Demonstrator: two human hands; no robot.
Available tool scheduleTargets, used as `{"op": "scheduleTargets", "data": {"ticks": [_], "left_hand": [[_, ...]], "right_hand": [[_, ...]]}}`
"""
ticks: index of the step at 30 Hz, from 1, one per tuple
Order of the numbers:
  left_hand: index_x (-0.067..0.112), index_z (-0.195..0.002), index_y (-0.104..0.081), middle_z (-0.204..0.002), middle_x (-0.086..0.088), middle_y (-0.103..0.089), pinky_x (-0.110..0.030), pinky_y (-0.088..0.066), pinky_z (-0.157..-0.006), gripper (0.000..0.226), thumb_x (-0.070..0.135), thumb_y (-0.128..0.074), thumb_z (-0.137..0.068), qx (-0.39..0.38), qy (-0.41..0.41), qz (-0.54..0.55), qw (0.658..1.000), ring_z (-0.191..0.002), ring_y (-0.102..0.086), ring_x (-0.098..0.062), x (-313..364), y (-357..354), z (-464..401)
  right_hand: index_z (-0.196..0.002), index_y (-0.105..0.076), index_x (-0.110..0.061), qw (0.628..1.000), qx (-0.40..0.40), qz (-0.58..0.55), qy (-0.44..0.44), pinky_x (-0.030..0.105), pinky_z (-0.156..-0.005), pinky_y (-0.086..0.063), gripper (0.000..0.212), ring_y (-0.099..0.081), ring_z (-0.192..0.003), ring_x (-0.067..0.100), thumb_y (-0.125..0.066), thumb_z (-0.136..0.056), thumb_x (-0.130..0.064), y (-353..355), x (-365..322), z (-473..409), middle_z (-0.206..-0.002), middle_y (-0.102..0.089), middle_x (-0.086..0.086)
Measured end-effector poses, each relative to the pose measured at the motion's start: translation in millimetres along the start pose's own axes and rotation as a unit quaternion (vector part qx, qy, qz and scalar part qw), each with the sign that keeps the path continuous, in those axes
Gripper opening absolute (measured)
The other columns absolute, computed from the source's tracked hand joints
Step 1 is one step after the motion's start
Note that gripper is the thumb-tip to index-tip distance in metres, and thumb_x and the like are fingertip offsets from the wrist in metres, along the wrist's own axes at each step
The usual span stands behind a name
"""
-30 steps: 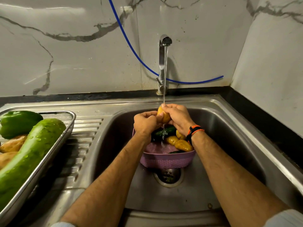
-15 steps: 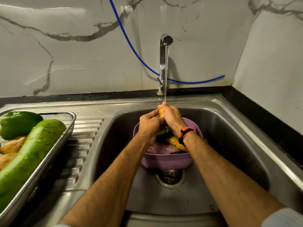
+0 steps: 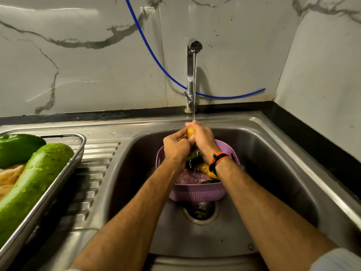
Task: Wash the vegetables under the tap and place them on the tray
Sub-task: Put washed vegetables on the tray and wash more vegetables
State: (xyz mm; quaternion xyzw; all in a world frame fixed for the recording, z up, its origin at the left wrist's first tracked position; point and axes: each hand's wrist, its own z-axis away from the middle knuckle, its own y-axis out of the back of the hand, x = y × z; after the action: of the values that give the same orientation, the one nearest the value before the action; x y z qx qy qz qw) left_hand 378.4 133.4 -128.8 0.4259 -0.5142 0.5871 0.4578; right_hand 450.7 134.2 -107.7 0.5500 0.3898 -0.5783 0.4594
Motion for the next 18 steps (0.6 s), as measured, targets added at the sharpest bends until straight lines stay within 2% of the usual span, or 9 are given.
{"op": "scheduleTargets", "data": {"ticks": [2, 4, 6, 8, 12, 13, 15, 17, 18], "left_hand": [[0.011, -0.115, -0.073, -0.101, -0.013, -0.075, -0.048, -0.057, -0.093, 0.033, -0.006, -0.064, -0.088, 0.044, -0.001, 0.001, 0.999, -0.103, -0.071, -0.030, 1, -2, 0], [0.008, -0.118, -0.071, -0.105, -0.014, -0.074, -0.046, -0.057, -0.092, 0.036, -0.011, -0.058, -0.089, 0.003, -0.002, -0.007, 1.000, -0.104, -0.070, -0.028, 3, -1, 2], [0.008, -0.118, -0.070, -0.110, -0.017, -0.072, -0.049, -0.057, -0.093, 0.037, -0.012, -0.055, -0.091, -0.052, 0.006, -0.015, 0.999, -0.108, -0.068, -0.033, 3, 4, 3], [0.013, -0.112, -0.072, -0.111, -0.016, -0.072, -0.051, -0.056, -0.093, 0.033, -0.009, -0.057, -0.092, -0.064, 0.014, -0.020, 0.998, -0.108, -0.068, -0.033, 4, 4, 6], [0.013, -0.112, -0.074, -0.103, -0.017, -0.074, -0.055, -0.054, -0.094, 0.030, -0.004, -0.065, -0.088, 0.049, 0.016, -0.013, 0.999, -0.109, -0.065, -0.044, 3, -5, 2], [0.013, -0.111, -0.074, -0.102, -0.017, -0.075, -0.055, -0.054, -0.094, 0.031, -0.005, -0.064, -0.088, 0.046, 0.010, -0.014, 0.999, -0.108, -0.066, -0.044, 2, -5, 1], [0.011, -0.110, -0.073, -0.103, -0.018, -0.074, -0.051, -0.055, -0.094, 0.034, -0.011, -0.059, -0.088, -0.009, 0.004, -0.039, 0.999, -0.103, -0.069, -0.037, 1, -1, 1], [0.010, -0.115, -0.071, -0.107, -0.017, -0.073, -0.052, -0.056, -0.093, 0.034, -0.010, -0.057, -0.091, -0.063, 0.014, -0.049, 0.997, -0.103, -0.069, -0.033, 2, 3, 4], [0.009, -0.117, -0.070, -0.108, -0.016, -0.073, -0.052, -0.056, -0.092, 0.033, -0.009, -0.059, -0.091, -0.067, 0.015, -0.052, 0.996, -0.104, -0.069, -0.032, 3, 4, 4]], "right_hand": [[-0.116, -0.064, -0.020, 0.999, 0.000, 0.016, 0.042, 0.039, -0.100, -0.047, 0.025, -0.057, -0.111, 0.022, -0.045, -0.102, -0.029, -9, 4, 3, -0.116, -0.063, 0.005], [-0.101, -0.068, -0.019, 0.998, 0.040, 0.037, 0.034, 0.037, -0.091, -0.048, 0.023, -0.059, -0.100, 0.021, -0.049, -0.097, -0.032, -11, -1, 3, -0.102, -0.066, 0.003], [-0.089, -0.074, -0.015, 0.998, 0.050, 0.029, -0.013, 0.045, -0.090, -0.053, 0.033, -0.064, -0.092, 0.026, -0.056, -0.082, -0.041, -4, -6, -1, -0.091, -0.071, 0.005], [-0.089, -0.076, -0.016, 0.999, 0.033, 0.006, -0.038, 0.051, -0.091, -0.054, 0.034, -0.066, -0.094, 0.030, -0.057, -0.078, -0.042, 3, -3, -4, -0.094, -0.072, 0.009], [-0.112, -0.067, -0.018, 0.999, 0.030, 0.016, 0.041, 0.043, -0.101, -0.047, 0.025, -0.059, -0.111, 0.025, -0.049, -0.099, -0.029, -9, 6, -2, -0.116, -0.065, 0.007], [-0.110, -0.067, -0.018, 0.998, 0.038, 0.024, 0.047, 0.040, -0.099, -0.047, 0.024, -0.059, -0.110, 0.024, -0.048, -0.100, -0.028, -10, 4, -2, -0.114, -0.065, 0.006], [-0.094, -0.071, -0.015, 0.997, 0.066, 0.043, 0.007, 0.039, -0.089, -0.050, 0.022, -0.062, -0.097, 0.025, -0.056, -0.093, -0.031, -6, -3, -4, -0.098, -0.068, 0.004], [-0.091, -0.077, -0.015, 0.997, 0.048, 0.037, -0.046, 0.043, -0.087, -0.055, 0.022, -0.065, -0.092, 0.026, -0.060, -0.087, -0.029, 6, -4, -8, -0.093, -0.072, 0.006], [-0.093, -0.078, -0.016, 0.998, 0.026, 0.019, -0.056, 0.043, -0.087, -0.056, 0.023, -0.066, -0.092, 0.027, -0.058, -0.088, -0.028, 9, -4, -8, -0.095, -0.072, 0.008]]}}
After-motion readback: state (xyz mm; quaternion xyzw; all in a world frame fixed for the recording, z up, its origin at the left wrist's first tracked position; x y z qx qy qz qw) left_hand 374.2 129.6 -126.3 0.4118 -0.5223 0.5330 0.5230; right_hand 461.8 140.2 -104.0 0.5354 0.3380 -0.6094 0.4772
